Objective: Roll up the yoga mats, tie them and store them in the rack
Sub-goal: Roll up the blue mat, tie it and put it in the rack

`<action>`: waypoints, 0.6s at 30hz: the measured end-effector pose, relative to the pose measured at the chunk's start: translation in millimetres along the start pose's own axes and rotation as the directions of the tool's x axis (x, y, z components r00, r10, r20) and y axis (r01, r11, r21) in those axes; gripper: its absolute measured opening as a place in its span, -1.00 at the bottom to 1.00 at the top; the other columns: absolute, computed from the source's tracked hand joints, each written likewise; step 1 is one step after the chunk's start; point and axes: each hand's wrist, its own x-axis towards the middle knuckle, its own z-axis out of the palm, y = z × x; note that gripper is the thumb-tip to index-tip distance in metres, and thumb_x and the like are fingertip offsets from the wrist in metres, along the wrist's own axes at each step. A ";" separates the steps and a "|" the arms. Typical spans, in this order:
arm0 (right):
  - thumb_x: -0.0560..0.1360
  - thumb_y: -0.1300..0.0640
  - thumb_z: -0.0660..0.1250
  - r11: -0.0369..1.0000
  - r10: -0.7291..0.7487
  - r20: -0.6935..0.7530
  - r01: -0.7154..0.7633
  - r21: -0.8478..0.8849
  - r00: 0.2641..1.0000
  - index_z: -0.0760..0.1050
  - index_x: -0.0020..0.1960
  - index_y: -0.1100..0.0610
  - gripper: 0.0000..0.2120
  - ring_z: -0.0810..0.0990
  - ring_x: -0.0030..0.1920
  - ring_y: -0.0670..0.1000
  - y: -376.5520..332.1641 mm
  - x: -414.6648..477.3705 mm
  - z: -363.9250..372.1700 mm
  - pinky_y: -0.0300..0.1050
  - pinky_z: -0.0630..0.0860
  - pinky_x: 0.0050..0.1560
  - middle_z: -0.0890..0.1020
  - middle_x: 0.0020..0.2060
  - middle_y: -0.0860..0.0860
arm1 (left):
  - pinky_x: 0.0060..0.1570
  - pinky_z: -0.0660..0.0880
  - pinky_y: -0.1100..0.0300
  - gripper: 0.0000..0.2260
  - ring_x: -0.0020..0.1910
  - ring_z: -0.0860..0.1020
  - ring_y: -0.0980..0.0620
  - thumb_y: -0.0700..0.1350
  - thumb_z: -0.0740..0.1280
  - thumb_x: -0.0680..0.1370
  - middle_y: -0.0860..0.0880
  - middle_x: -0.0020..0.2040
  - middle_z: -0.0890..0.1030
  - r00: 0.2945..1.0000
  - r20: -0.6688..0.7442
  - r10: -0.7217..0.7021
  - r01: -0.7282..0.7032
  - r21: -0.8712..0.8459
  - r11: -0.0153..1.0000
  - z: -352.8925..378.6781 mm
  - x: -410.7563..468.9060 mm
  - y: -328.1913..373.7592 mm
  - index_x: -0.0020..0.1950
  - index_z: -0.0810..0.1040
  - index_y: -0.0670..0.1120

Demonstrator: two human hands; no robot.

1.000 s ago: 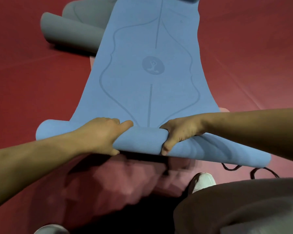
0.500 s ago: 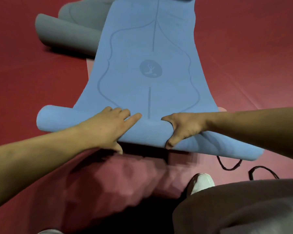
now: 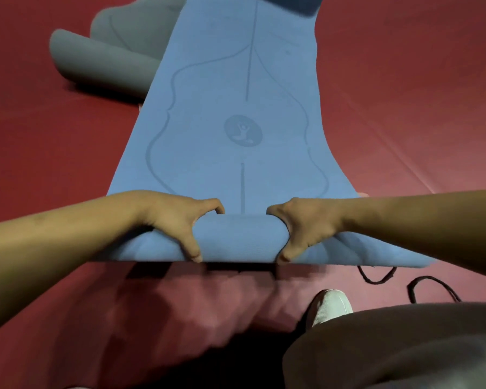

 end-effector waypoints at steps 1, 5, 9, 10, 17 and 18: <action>0.22 -0.15 0.60 0.999 -0.003 0.050 0.001 0.053 0.999 0.45 -0.03 -0.08 -0.54 0.61 -0.12 -0.13 3.3 -1.2 -1.3 -0.22 0.53 -0.18 0.62 -0.16 -0.13 | 0.14 0.51 0.10 -0.22 0.09 0.54 0.10 0.15 0.56 0.29 0.09 0.18 0.52 0.999 -0.032 0.023 -0.021 0.067 0.998 5.7 -2.5 2.1 0.36 0.17 0.22; 0.26 -0.06 0.63 0.965 -0.008 0.148 -0.031 0.262 0.989 0.55 0.06 -0.07 -0.57 0.67 -0.01 -0.12 11.8 3.0 -3.3 -0.13 0.61 0.07 0.69 -0.05 -0.13 | 0.21 0.42 0.07 0.06 0.25 0.40 -0.01 0.42 0.40 0.25 0.02 0.30 0.33 0.937 -0.295 0.187 0.047 0.636 0.770 34.2 -14.4 8.7 0.54 -0.08 0.06; 0.32 -0.05 0.60 0.962 -0.022 0.250 -0.048 0.269 0.968 0.55 0.12 -0.05 -0.58 0.67 0.04 -0.08 2.2 7.9 -5.0 -0.04 0.60 0.16 0.69 -0.01 -0.12 | -0.07 0.46 0.10 -0.06 0.04 0.52 -0.06 0.26 0.48 0.32 -0.03 0.14 0.47 0.968 -0.250 0.025 0.113 0.521 0.846 40.6 -16.2 7.3 0.50 -0.04 0.14; 0.34 -0.07 0.58 0.970 -0.020 0.249 -0.042 0.241 0.968 0.51 0.14 -0.05 -0.56 0.65 0.05 -0.08 -1.5 6.7 -7.0 -0.05 0.59 0.16 0.67 0.01 -0.11 | -0.12 0.45 0.11 -0.11 -0.02 0.52 -0.04 0.24 0.48 0.31 -0.02 0.10 0.51 0.975 -0.220 0.009 0.097 0.467 0.879 39.4 -14.9 5.3 0.46 0.01 0.18; 0.19 -0.27 0.59 0.956 -0.073 -0.071 0.049 -0.290 0.995 0.23 0.27 0.07 -0.13 0.57 0.01 0.15 -27.0 6.9 5.6 -0.03 0.52 -0.01 0.45 0.09 0.05 | -0.10 0.50 0.26 -0.29 -0.05 0.55 0.20 0.12 0.60 0.24 0.18 0.02 0.56 0.997 -0.079 0.004 0.001 0.064 0.998 5.4 -2.0 -7.0 0.26 0.28 0.27; 0.19 -0.25 0.59 0.961 -0.080 -0.088 0.053 -0.271 0.993 0.25 0.21 0.07 -0.19 0.58 -0.02 0.13 -26.8 8.6 10.2 -0.07 0.51 -0.06 0.48 0.04 0.04 | -0.07 0.53 0.22 -0.28 -0.05 0.56 0.19 0.12 0.60 0.24 0.15 0.02 0.57 0.998 -0.058 -0.007 0.010 0.045 0.999 5.3 0.2 -9.8 0.25 0.25 0.26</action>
